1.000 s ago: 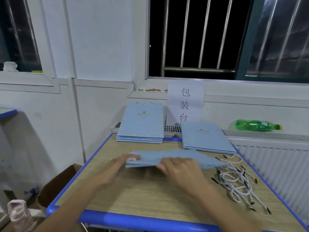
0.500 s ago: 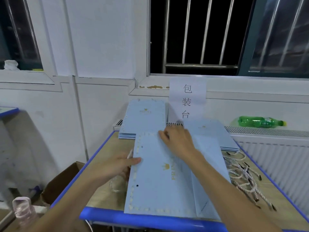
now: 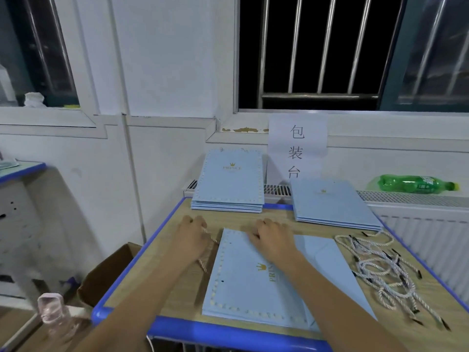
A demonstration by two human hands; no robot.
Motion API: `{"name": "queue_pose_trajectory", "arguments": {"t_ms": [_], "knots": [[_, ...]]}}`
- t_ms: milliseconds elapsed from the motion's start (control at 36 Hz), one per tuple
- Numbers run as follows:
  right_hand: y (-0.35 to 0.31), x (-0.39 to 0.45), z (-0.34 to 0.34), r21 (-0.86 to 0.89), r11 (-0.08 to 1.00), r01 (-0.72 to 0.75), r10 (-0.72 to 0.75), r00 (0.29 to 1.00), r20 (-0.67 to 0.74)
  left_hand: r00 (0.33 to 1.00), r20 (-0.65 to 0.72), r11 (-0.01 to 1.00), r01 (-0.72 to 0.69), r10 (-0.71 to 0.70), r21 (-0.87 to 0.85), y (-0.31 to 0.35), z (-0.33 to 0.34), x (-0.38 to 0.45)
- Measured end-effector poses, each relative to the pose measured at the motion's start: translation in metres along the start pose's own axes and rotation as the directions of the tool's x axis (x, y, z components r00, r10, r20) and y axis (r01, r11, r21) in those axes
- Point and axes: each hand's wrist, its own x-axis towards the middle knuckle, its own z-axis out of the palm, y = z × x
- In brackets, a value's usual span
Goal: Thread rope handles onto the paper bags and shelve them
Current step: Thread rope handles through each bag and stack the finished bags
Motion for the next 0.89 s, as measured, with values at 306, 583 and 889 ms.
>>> {"name": "queue_pose_trajectory", "arguments": {"t_ms": [306, 583, 889], "knots": [[0.027, 0.002, -0.018, 0.218, 0.967, -0.132, 0.087, 0.975, 0.203, 0.996, 0.061, 0.998, 0.067, -0.066, -0.014, 0.014, 0.017, -0.014], [0.118, -0.011, -0.051, 0.387, 0.825, -0.412, 0.437, 0.899, 0.025, 0.996, 0.075, 0.987, 0.057, -0.046, -0.151, 0.002, 0.023, -0.004], [0.186, -0.049, -0.068, 0.084, 0.843, -0.532, 0.484, 0.817, 0.314, 0.994, -0.108, 0.991, 0.015, -0.030, -0.134, 0.014, 0.018, -0.016]]}}
